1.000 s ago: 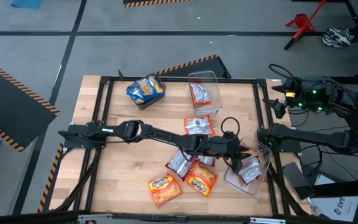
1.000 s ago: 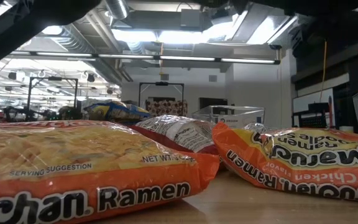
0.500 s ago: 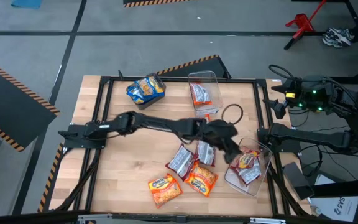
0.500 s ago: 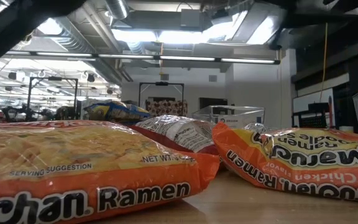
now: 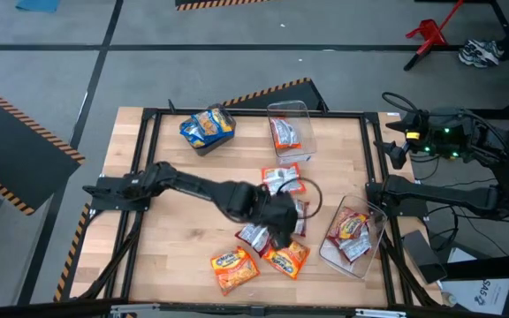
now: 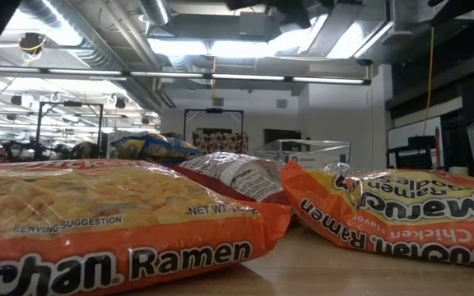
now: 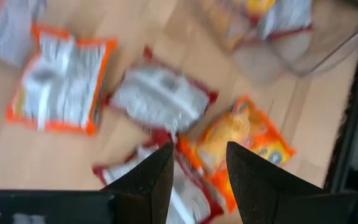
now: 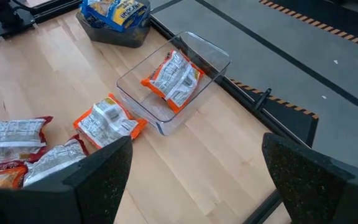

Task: Sort Maruchan noodles
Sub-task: Put the red noodle pack into the bottom transparent bin

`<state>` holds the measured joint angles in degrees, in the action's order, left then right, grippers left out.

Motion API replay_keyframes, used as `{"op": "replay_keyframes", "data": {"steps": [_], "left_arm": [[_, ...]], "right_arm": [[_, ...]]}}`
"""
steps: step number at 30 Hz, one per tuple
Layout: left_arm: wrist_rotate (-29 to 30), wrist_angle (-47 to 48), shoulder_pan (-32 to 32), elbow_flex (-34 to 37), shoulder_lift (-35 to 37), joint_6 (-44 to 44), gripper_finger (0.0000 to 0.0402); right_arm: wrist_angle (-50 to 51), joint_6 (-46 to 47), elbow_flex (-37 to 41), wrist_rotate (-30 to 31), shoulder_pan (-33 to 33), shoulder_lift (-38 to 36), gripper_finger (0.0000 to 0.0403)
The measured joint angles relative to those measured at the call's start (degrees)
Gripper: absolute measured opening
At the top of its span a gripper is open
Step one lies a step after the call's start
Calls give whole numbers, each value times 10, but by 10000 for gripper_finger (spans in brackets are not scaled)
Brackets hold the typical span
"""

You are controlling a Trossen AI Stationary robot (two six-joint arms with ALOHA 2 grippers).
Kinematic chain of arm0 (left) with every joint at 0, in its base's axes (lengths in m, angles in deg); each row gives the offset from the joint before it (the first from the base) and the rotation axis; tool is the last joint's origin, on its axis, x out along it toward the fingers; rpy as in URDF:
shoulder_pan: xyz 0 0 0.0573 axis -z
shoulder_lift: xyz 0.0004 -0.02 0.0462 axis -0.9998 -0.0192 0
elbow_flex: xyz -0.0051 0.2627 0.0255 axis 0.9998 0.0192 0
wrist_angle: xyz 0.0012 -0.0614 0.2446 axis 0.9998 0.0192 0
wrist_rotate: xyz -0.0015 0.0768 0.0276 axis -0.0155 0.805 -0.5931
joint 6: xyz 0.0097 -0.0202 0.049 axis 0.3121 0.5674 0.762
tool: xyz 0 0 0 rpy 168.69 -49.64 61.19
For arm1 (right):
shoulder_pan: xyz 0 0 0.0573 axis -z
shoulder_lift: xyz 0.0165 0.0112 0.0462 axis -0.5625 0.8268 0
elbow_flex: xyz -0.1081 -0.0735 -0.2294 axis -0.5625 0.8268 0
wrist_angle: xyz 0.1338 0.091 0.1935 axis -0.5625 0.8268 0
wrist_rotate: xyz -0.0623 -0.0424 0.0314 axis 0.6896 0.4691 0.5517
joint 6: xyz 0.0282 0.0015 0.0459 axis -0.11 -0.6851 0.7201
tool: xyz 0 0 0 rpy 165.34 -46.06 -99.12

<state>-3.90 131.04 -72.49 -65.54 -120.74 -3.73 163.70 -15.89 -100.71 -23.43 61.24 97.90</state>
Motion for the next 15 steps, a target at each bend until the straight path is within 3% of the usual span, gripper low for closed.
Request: {"op": "replay_keyframes", "data": {"steps": [9,15], "left_arm": [[17,13,63,108,39,-131,141],[41,-53,76,306,169,-222,141]], "right_arm": [[0,-15,0,0,0,0,347],[-2,-16,0,0,0,0,347]]}}
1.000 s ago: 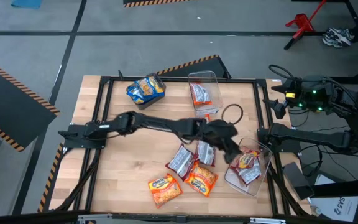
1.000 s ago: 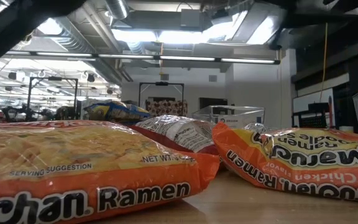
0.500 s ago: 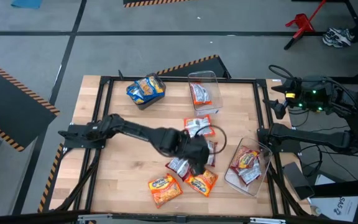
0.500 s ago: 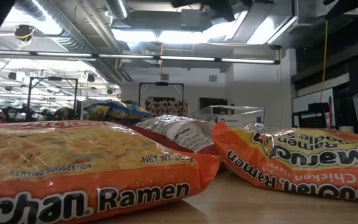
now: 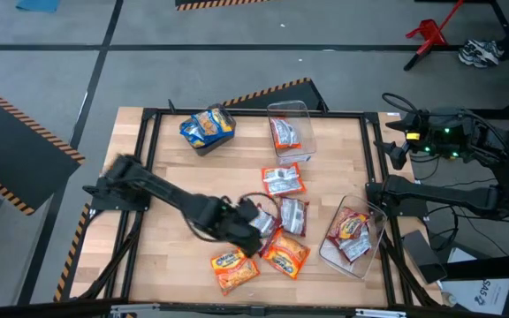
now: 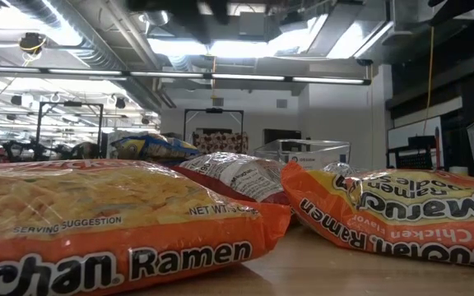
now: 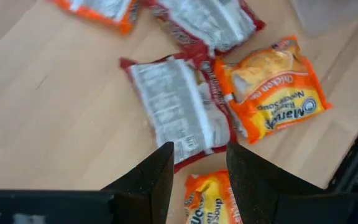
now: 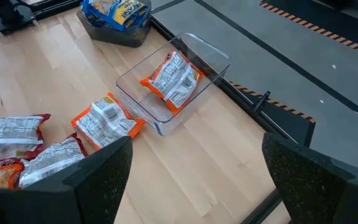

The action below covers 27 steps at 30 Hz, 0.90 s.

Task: Sort Maruchan noodles
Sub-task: Put the red noodle pack into the bottom transparent bin

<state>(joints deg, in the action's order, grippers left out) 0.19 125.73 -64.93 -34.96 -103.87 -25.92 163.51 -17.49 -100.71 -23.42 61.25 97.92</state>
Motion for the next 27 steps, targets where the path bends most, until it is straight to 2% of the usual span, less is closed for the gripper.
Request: {"op": "replay_keyframes", "data": {"steps": [4,8,11,16,21,27], "left_arm": [[-24,-153,-18,179,100,-34,140],[-76,-332,-37,341,134,-54,143],[-99,-420,-42,416,139,-66,150],[-82,-506,-46,482,138,-62,166],[-113,-565,-47,517,137,-36,192],[-111,-649,-57,544,135,-30,229]], "right_arm": [[0,0,0,11,0,0,347],[0,3,0,21,0,0,347],[0,4,0,21,0,0,347],[-1,15,0,29,0,0,347],[-19,33,0,35,0,0,347],[-29,34,0,35,0,0,347]]}}
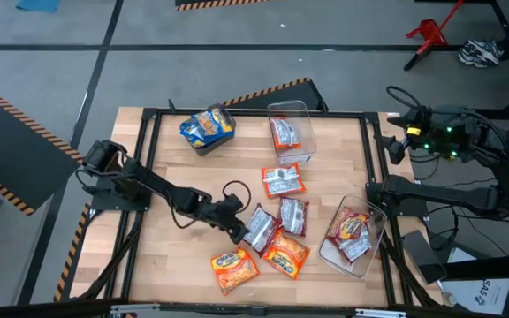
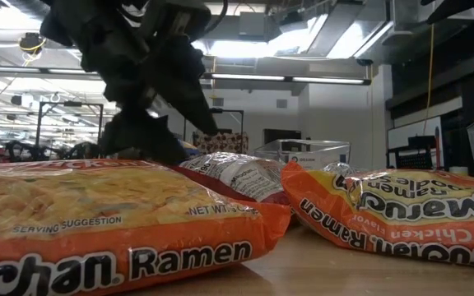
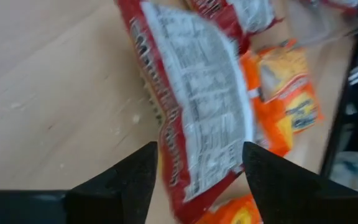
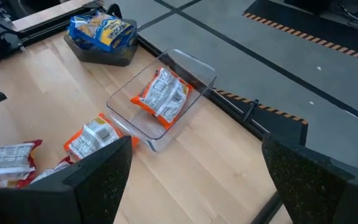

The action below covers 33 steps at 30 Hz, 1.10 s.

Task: Sort Maruchan noodles
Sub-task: Put the red noodle pack into the bottom transparent bin

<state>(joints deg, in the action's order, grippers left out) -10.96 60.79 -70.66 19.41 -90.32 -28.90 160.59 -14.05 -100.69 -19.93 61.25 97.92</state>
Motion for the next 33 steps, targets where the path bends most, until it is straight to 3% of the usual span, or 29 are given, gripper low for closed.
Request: {"op": "replay_keyframes", "data": {"steps": [7,23,28,33], "left_arm": [[-5,-27,-14,11,-13,7,259],[-91,-188,-20,9,-116,-89,259],[-92,-200,-26,9,-122,-110,225],[-89,-200,-29,6,-123,-125,162]], "right_arm": [[0,0,0,0,0,0,347],[0,0,0,9,0,0,347],[0,0,0,11,0,0,347],[1,0,0,25,0,0,347]]}}
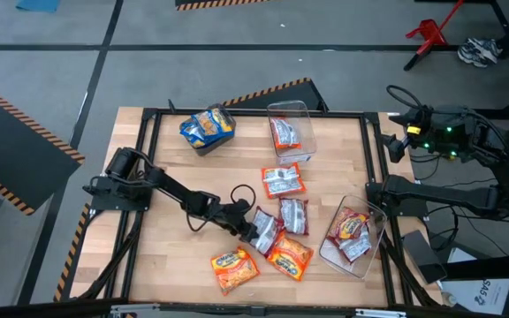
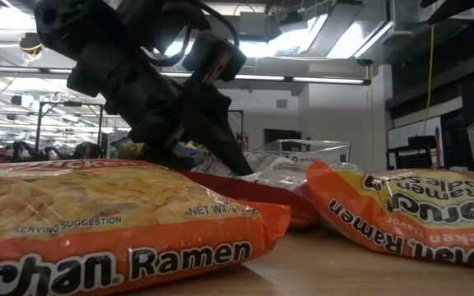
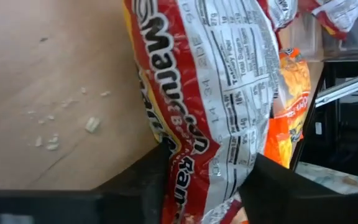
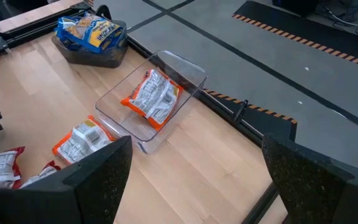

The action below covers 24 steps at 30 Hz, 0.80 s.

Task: Sort Maruchan noodles
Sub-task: Put the red noodle pack into the bottom transparent bin

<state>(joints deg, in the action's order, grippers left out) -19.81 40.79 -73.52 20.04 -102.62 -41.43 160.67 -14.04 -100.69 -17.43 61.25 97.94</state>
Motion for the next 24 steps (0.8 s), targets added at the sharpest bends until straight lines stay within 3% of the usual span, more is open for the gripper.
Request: {"op": "replay_keyframes", "data": {"steps": [6,13,24], "left_arm": [[4,0,0,-18,1,-2,82],[-14,0,-1,-50,1,-13,21],[-48,9,-14,-123,2,-30,9]], "right_arm": [[0,0,0,1,0,0,347],[0,0,0,1,0,0,347],[0,0,0,0,0,0,347]]}}
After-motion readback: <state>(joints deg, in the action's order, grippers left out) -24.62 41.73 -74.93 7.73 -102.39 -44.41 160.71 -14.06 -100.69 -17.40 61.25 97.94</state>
